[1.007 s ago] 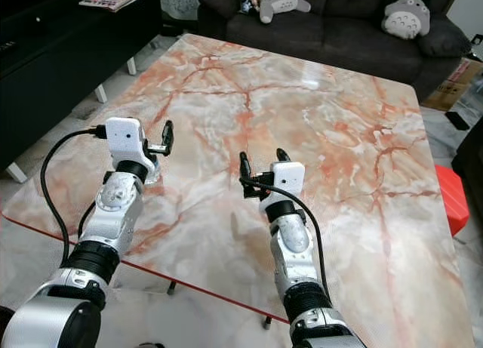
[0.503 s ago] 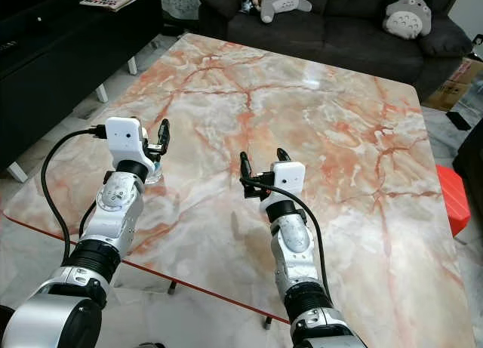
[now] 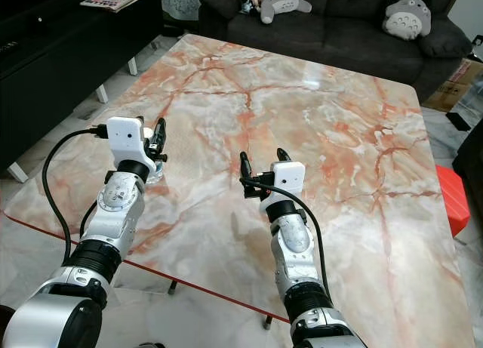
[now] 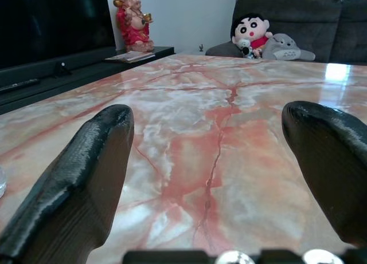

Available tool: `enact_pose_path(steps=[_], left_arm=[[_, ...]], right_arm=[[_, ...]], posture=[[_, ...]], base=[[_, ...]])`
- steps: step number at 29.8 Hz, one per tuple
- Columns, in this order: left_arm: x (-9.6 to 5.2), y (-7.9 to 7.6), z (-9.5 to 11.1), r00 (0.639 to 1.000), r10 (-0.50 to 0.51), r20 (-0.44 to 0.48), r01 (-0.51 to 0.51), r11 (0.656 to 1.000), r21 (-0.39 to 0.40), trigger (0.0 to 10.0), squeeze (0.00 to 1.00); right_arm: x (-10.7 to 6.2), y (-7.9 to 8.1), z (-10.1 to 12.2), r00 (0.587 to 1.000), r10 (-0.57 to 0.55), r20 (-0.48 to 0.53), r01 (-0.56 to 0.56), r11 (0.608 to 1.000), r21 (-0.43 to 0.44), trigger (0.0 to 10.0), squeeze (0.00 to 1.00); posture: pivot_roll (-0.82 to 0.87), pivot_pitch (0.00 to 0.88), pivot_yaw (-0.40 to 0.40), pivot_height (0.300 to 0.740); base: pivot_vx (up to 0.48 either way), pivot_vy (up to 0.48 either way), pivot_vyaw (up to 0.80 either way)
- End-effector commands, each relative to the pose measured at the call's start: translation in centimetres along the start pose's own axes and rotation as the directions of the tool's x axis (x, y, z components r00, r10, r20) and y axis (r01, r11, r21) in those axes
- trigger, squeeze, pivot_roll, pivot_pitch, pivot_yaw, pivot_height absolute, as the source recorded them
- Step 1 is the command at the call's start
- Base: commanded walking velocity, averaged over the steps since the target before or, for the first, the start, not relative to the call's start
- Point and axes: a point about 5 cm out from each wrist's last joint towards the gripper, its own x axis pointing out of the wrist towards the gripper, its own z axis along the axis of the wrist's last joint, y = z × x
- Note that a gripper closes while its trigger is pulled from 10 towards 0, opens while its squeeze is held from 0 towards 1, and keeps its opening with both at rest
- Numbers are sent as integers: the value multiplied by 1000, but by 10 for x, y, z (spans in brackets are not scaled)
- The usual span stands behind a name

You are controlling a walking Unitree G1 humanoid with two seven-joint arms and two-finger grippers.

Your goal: Picking trash to rubbish bin

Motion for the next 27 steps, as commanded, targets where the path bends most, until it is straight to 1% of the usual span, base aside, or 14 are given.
enact_pose_path(steps=[1, 5, 7, 12, 14, 19, 20, 21, 22, 23, 26, 27], left_arm=[[2, -7, 2, 999, -49, -5, 49, 998, 40, 0, 0], [0, -7, -1, 998, -64, -26, 65, 996, 63, 0, 0], [-2, -7, -5, 995, -84, -54, 89, 990, 106, 0, 0], [-4, -7, -7, 994, -92, -64, 99, 988, 117, 0, 0], [-3, -6, -7, 995, -76, -67, 85, 988, 132, 0, 0], [0, -7, 0, 999, -45, -30, 49, 987, 151, 0, 0], [1, -8, 4, 999, -39, -2, 39, 990, 136, 941, 0], [1, -10, 9, 999, -39, 26, 36, 993, 116, 941, 0], [1, -12, 10, 999, -35, 39, 31, 994, 104, 10000, 0], [1, -12, 10, 999, -35, 39, 31, 994, 104, 10000, 0], [-5, -24, 8, 995, -78, 55, 72, 992, 105, 10000, 0], [-6, -25, 8, 996, -74, 58, 69, 994, 90, 10000, 0]], right_arm=[[1, -3, 2, 1000, -9, 5, 9, 1000, -3, 10000, 0], [2, -3, 3, 1000, -8, 7, 8, 1000, -3, 10000, 0], [2, -3, 2, 1000, -7, 6, 7, 1000, -3, 10000, 0], [2, -2, 2, 1000, -4, 5, 4, 1000, -3, 10000, 0], [2, -2, 2, 1000, -4, 7, 4, 1000, -3, 10000, 0], [4, -2, 4, 1000, -4, 13, 4, 1000, -4, 10000, 0], [4, -2, 5, 1000, -5, 16, 5, 1000, -4, 10000, 0], [5, -3, 6, 1000, -7, 19, 7, 1000, -4, 10000, 0], [5, -3, 7, 1000, -12, 24, 12, 1000, -1, 10000, 0], [5, -3, 7, 1000, -12, 24, 12, 1000, -1, 10000, 0], [8, -4, 13, 999, -21, 48, 21, 1000, 11, 10000, 0], [8, -4, 14, 998, -23, 53, 22, 1000, 12, 10000, 0]], posture=[[114, 56, -125, 740], [114, 56, -125, 740], [117, 46, -124, 740], [121, 38, -124, 740], [120, 31, -122, 740], [120, 23, -123, 740], [121, 20, -123, 740], [121, 20, -123, 740], [120, 18, -123, 740], [120, 18, -123, 740], [113, 8, -122, 740], [112, 6, -121, 740]], base=[[0, 0, 0], [0, 0, 0], [0, 0, 0], [0, 0, 0], [0, 0, 0], [0, 0, 0], [0, 0, 0], [0, 0, 0], [0, 0, 0], [0, 0, 0], [0, 0, 0], [0, 0, 0]])
